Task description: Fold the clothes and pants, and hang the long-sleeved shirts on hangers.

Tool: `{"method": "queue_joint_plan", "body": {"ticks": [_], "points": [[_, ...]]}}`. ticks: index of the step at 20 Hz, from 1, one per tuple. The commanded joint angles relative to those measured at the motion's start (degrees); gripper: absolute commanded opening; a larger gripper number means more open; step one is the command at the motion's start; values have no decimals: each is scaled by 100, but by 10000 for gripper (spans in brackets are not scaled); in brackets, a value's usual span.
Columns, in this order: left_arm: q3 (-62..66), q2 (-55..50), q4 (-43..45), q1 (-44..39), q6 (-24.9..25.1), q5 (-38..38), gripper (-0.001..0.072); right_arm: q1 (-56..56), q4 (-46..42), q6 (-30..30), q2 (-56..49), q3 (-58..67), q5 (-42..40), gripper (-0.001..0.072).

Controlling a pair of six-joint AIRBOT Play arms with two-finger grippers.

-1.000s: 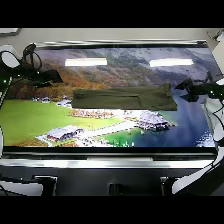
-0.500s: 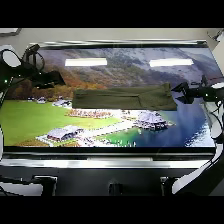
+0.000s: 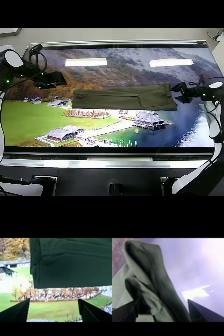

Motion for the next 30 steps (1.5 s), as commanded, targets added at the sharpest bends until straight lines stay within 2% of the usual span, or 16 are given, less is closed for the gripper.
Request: {"method": "queue_joint_plan", "body": {"ticks": [1,7,9,10,11,15,16,17,18,19,20,22,30], "points": [[2,-2,-2,-9,20,4,705,286,-459,17,-28,-9,39,668],[2,-2,-2,-9,61,9,705,706,-914,66,-28,-9,260,664],[2,-2,-2,-9,63,11,704,780,-1043,118,-28,-9,245,625],[2,-2,-2,-9,61,17,704,802,-1108,162,-28,-9,234,527],[2,-2,-2,-11,61,26,704,839,-1187,210,-28,-9,214,466],[2,-2,-4,-17,57,44,703,872,-1147,210,-4,-9,90,88],[2,-2,-7,-17,57,44,702,872,-1137,210,28,-9,83,35],[2,-2,-7,-28,57,44,699,872,-1126,208,92,-9,66,35],[2,-2,-15,-44,37,48,574,872,-1115,205,173,-9,52,34],[2,-7,-63,-59,35,61,276,872,-1115,203,282,-9,42,34],[2,-15,-188,-103,33,144,14,872,-1115,203,402,-9,44,34],[2,-76,-487,-295,-310,566,23,872,-1115,210,632,-9,94,34],[4,-1609,-715,-2507,-2942,2310,20,872,-1115,387,1379,-9,586,34]]}}
